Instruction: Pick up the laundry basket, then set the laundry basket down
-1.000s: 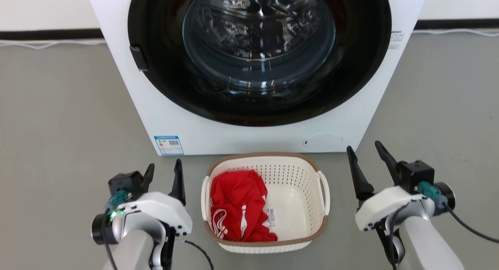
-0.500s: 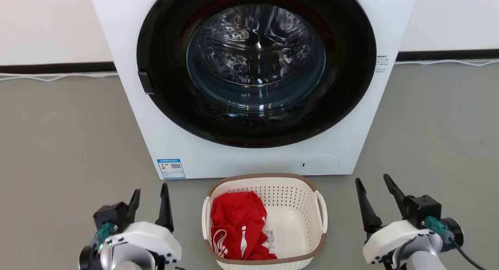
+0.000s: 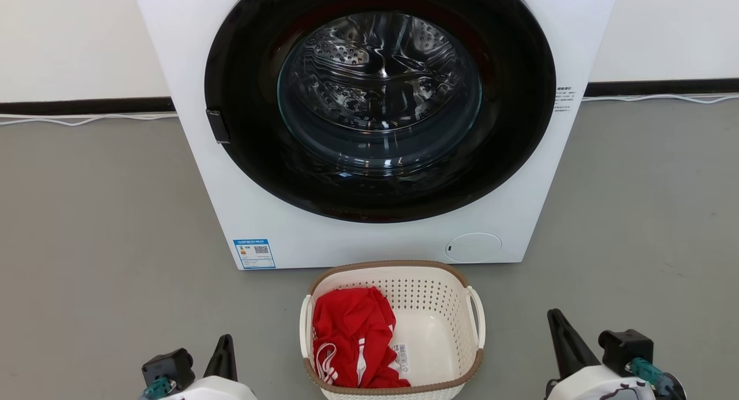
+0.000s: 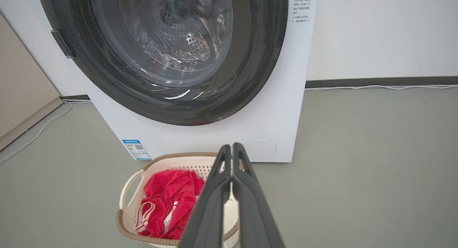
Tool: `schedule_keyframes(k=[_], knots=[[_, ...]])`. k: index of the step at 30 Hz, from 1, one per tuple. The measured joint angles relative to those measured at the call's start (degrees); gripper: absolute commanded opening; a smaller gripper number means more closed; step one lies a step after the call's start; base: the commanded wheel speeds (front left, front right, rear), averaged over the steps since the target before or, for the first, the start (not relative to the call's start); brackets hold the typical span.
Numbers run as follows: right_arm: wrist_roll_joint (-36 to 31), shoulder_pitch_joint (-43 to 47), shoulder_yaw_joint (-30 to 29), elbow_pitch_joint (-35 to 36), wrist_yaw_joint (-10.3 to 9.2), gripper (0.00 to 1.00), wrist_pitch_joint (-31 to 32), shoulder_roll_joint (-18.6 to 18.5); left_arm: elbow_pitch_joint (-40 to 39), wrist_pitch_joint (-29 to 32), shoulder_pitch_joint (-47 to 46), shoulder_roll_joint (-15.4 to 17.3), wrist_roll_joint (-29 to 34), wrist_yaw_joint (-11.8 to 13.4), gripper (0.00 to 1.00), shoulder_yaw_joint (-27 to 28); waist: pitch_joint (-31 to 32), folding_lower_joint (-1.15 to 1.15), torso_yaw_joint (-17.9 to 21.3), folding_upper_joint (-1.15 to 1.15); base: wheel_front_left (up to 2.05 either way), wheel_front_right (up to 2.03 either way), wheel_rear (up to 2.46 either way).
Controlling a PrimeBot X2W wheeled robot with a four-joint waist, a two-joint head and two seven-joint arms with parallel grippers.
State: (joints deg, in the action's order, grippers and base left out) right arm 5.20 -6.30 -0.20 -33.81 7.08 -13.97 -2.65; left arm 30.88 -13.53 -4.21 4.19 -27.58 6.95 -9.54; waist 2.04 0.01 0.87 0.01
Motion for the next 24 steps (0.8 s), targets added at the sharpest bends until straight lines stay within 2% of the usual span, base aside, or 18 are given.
schedule_keyframes(k=[24], knots=[[17.24,0.07,-1.31,3.64,0.00,0.00,3.93,0.01,-2.96,4.15,0.00,-0.25,-12.51,-2.68,0.00,2.64,-0.49,0.01,-0.17,0.00,0.00,0.00,0.00]])
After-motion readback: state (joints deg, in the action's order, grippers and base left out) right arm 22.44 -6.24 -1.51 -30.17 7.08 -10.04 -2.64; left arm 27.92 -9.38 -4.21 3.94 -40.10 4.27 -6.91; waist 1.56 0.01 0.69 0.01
